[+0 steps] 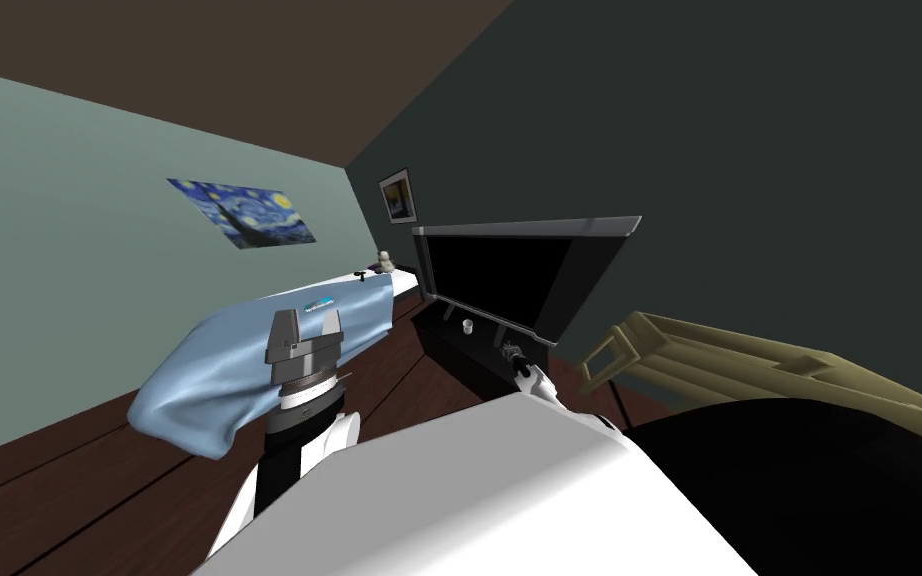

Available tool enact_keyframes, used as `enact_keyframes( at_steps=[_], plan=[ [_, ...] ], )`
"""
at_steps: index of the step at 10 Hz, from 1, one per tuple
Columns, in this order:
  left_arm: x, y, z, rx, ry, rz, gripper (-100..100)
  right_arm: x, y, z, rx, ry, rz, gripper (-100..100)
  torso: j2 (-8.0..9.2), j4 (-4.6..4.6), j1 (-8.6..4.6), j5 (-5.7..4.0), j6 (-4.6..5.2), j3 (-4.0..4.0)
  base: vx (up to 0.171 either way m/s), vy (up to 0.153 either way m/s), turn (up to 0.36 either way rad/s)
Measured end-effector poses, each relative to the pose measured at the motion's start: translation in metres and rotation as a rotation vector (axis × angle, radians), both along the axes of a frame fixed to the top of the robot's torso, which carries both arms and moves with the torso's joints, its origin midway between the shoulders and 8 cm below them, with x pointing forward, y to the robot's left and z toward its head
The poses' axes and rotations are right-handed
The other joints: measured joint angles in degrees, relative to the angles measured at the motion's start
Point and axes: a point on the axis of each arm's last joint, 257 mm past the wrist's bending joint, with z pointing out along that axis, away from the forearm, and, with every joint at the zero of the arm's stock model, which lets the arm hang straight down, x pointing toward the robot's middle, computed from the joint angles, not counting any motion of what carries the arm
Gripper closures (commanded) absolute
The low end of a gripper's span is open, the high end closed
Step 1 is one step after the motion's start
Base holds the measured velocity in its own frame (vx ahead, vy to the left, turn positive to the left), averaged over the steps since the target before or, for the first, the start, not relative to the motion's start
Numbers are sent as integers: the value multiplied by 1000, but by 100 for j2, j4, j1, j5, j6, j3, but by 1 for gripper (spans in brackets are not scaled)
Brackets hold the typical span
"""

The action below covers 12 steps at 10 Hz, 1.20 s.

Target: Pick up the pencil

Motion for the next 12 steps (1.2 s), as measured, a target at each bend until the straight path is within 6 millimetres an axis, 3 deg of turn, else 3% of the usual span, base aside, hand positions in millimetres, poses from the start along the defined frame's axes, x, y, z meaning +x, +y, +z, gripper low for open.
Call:
enact_keyframes(
  at_steps=[5, 11, 12],
  plan=[
    [0, 0, 0, 0, 0, 0, 0, -12, 5, 2, 5, 7, 57, 100, -5, 0, 5, -7, -3, -3, 45, 51, -94],
    [0, 0, 0, 0, 0, 0, 0, -32, 31, -5, 51, 34, 140, 100, -3, 0, -7, -20, -13, -2, 38, 48, -74],
    [0, 0, 0, 0, 0, 0, 0, -32, 32, -6, 54, 35, 141, 0, 2, 2, -17, -21, -12, 1, 3, 5, 2]
  ],
)
